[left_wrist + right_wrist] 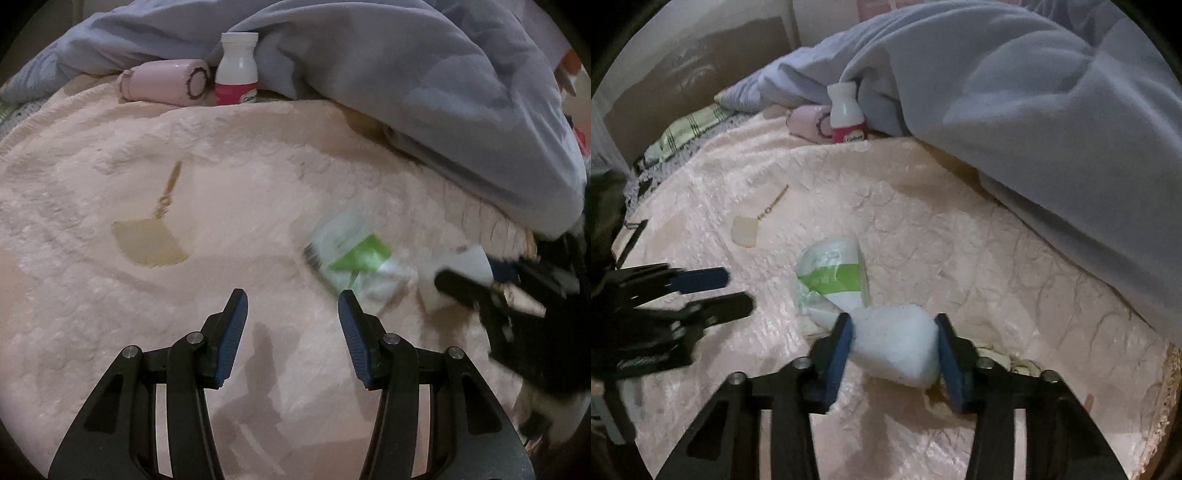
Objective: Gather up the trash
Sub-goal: 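Grasp the white-green tissue pack with the left gripper while right grasps the white foam block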
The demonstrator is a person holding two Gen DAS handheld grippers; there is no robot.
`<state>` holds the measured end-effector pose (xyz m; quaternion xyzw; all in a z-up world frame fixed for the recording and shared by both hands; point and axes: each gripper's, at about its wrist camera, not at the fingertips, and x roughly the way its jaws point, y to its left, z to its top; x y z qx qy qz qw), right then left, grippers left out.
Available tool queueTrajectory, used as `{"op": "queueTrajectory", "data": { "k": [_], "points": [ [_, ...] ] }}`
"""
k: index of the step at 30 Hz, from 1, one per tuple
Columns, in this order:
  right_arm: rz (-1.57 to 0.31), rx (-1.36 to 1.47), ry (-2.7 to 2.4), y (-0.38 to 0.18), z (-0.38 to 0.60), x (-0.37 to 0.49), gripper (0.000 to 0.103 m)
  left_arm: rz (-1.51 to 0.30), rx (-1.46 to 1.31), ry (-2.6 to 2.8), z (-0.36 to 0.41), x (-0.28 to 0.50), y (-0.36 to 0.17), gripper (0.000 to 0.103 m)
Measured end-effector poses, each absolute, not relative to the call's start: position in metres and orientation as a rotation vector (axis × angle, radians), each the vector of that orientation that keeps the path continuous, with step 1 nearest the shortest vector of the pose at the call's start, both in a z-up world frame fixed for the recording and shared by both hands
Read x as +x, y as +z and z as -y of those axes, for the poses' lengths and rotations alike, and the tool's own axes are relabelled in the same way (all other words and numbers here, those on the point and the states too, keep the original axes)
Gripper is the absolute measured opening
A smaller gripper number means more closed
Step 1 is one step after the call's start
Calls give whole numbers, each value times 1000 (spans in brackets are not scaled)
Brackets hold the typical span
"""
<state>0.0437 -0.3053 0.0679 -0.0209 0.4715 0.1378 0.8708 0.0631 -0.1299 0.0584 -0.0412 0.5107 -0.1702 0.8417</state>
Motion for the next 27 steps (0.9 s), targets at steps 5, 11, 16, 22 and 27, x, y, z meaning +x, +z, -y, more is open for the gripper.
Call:
{"op": "queueTrajectory", "data": {
  "k": [5, 11, 16, 22, 27],
  "points": [
    [-891, 13, 274, 90, 319, 31, 38, -1086, -134, -357, 157, 85, 52, 50],
    [-841, 76, 258, 105, 332, 27, 38, -1096, -145, -324, 176, 92, 36, 49],
    [-839, 111, 267, 105, 333, 21, 38, -1085, -125, -363, 163, 79, 44, 19],
    [-855, 120, 272, 98, 321, 7, 38, -1076, -129, -397, 142, 61, 61, 11],
    [-859, 124, 287, 100, 311, -10, 38, -1064, -89, -436, 131, 34, 79, 8]
  ]
}}
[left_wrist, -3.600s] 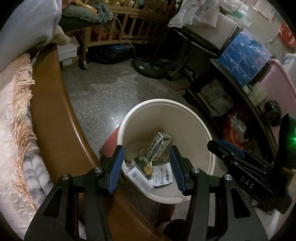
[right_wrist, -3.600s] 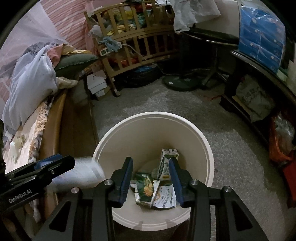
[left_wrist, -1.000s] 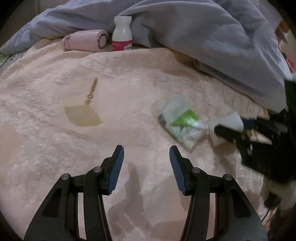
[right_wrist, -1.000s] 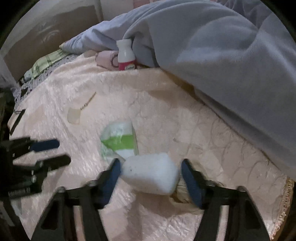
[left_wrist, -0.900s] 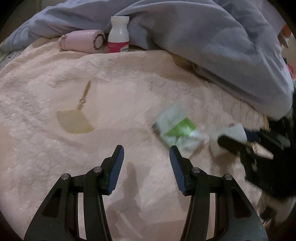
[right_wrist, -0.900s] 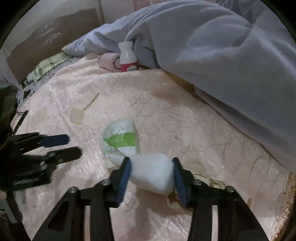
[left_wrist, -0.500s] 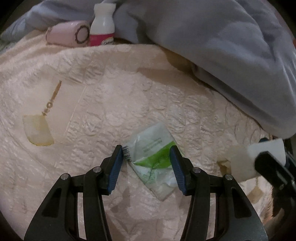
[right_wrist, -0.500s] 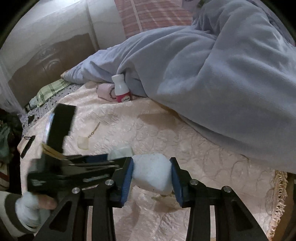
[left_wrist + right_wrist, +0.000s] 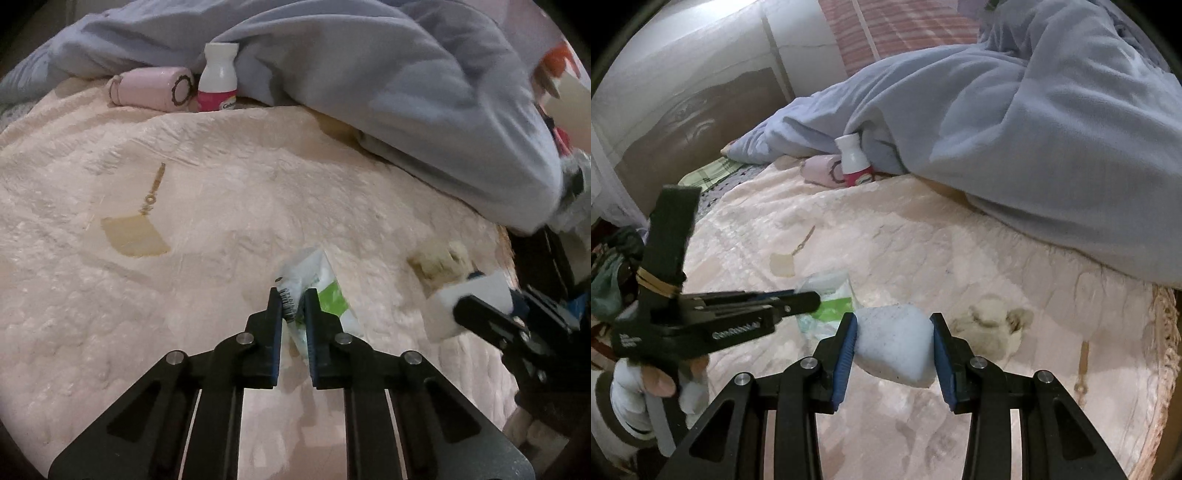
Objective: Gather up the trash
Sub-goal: 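Grasp the white-green tissue pack with the left gripper while right grasps the white foam block, then carry the tissue pack and foam block over the white bucket with both tools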
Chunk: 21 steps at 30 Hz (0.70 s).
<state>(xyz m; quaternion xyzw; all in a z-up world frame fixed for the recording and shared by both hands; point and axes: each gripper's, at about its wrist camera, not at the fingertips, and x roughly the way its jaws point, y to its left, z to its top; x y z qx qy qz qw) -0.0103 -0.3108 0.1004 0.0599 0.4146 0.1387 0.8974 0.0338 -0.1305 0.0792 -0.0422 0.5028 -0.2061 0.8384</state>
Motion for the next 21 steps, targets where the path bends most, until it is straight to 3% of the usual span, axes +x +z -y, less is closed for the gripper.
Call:
{"op": "queueTrajectory", "data": {
  "k": [21],
  "points": [
    [-863, 178, 215, 105, 303, -152, 39, -998, 36, -629, 156, -122, 124, 8]
  ]
}}
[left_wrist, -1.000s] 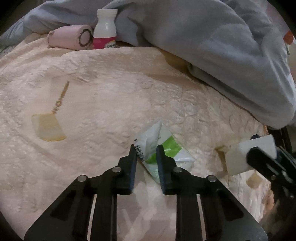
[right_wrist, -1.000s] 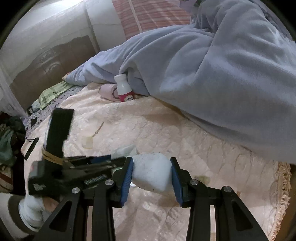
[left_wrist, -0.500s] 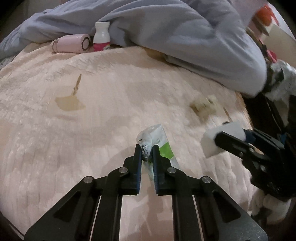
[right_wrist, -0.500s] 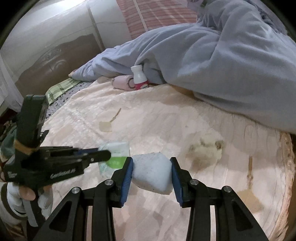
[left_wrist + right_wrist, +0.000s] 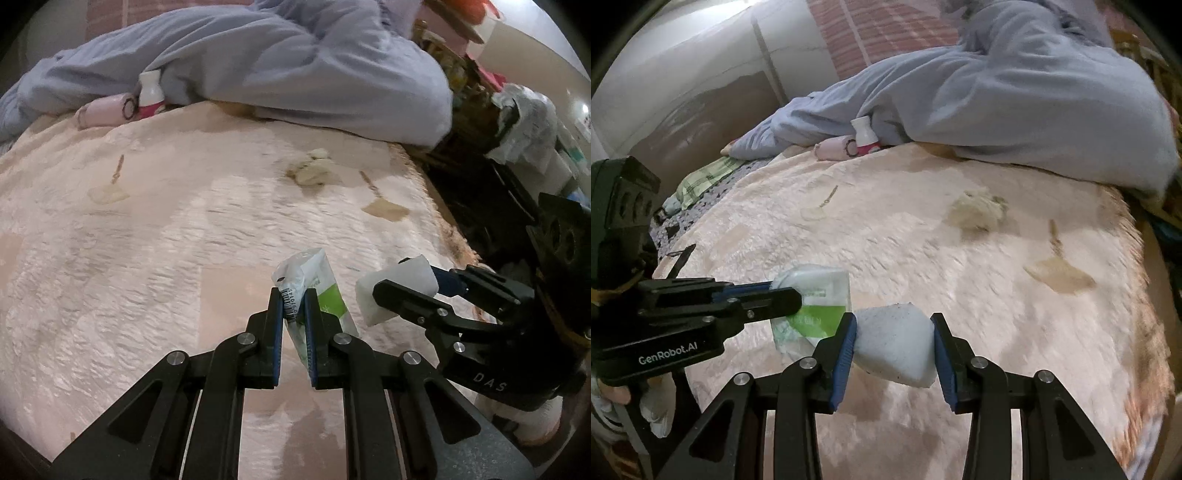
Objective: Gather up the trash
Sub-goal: 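Carry the tissue pack and foam block over the white bucket with both tools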
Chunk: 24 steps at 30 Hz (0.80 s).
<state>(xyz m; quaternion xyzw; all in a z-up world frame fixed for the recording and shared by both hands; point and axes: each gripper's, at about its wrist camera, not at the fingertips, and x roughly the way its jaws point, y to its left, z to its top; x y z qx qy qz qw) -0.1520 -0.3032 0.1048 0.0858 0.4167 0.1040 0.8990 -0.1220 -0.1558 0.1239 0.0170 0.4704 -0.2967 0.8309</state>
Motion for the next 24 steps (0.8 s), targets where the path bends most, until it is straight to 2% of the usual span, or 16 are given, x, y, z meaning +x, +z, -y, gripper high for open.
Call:
{"op": "queueTrajectory", "data": {
  "k": [24],
  "points": [
    [-822, 228, 17, 117, 374, -252, 40, -941, 143, -764, 239, -185, 143, 8]
  ]
}}
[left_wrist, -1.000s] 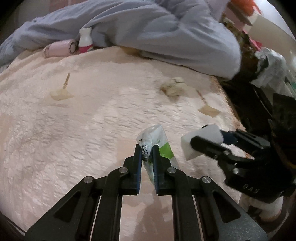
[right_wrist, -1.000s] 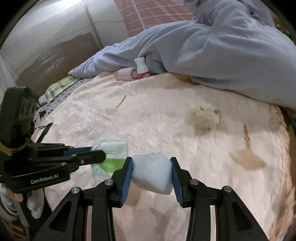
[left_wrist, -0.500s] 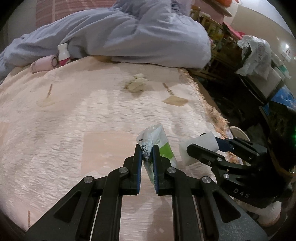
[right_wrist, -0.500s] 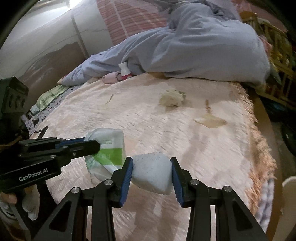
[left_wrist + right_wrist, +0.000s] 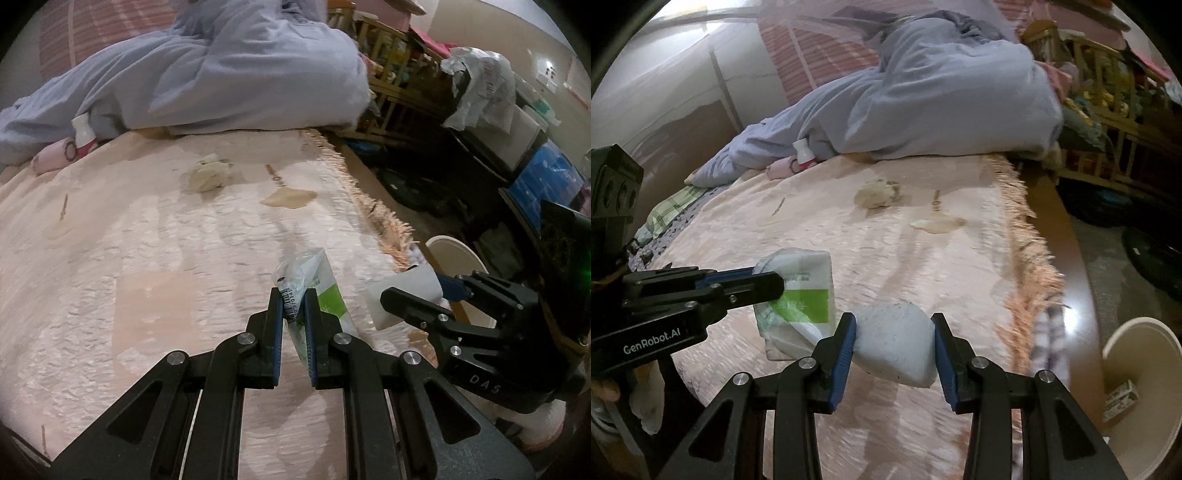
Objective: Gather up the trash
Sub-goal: 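Carry the tissue pack and foam block over the white bucket with both tools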
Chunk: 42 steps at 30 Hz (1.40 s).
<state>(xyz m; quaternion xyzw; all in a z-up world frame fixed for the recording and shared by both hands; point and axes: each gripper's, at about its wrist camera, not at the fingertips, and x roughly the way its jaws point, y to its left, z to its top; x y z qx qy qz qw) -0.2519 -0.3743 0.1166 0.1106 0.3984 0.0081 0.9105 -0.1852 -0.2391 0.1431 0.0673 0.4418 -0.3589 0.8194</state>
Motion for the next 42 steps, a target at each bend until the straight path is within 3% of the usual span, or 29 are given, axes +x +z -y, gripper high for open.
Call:
{"op": "queueTrajectory", "data": {
  "k": [42],
  "points": [
    [-806, 343, -298, 110, 522, -372, 41, -928, 252, -981, 394, -256, 139, 8]
  ]
}}
